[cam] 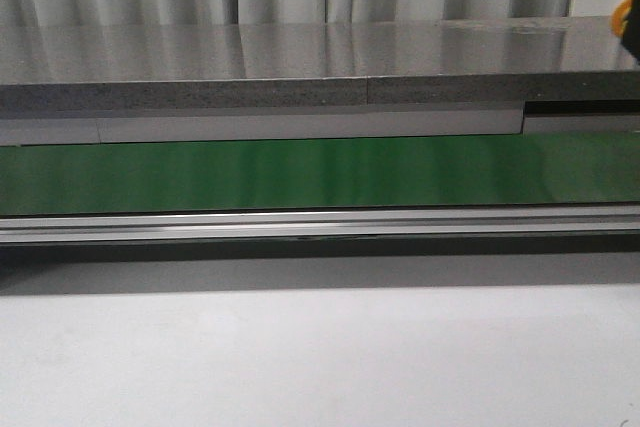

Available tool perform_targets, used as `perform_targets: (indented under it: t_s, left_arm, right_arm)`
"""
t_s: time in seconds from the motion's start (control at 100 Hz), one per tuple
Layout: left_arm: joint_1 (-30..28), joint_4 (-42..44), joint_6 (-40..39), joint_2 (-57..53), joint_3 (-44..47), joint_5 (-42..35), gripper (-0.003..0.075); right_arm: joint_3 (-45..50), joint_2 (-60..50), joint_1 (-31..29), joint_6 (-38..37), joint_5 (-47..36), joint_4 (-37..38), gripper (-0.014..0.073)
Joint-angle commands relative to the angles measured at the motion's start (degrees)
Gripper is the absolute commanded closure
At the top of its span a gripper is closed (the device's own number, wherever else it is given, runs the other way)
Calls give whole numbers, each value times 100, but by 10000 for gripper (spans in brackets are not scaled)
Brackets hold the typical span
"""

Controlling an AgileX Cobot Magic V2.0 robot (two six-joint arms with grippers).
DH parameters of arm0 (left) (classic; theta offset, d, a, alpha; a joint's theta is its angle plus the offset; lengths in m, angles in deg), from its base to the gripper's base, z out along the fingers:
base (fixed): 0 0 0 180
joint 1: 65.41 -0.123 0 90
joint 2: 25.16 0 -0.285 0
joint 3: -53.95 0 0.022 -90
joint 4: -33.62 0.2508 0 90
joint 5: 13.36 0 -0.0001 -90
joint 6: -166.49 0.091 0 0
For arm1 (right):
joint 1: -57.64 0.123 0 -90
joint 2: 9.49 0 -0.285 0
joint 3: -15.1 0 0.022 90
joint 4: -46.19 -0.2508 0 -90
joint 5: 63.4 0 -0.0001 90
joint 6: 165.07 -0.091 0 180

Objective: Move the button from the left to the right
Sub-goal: 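Carry the button with the right gripper down into the green tray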

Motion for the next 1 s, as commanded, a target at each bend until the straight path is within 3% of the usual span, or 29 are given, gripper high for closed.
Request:
perform_targets:
  t_s: [0.0,0.39,0.69,0.99]
  left_arm:
    - [39,-79,-17,49,-149,-396,740]
    - [39,-79,-17,49,-149,-396,740]
    - [39,-79,-17,49,-149,-396,740]
    - [39,-79,-17,49,-149,-396,740]
  right_arm:
    - [-144,-254,-379,173,-196,18,390]
    - [-144,-174,-1555,870,-714,13,387]
    - [-144,495,-2064,1410,-1131,-55,387]
    - [-144,1317,-2339,1426,-1424,-97,387]
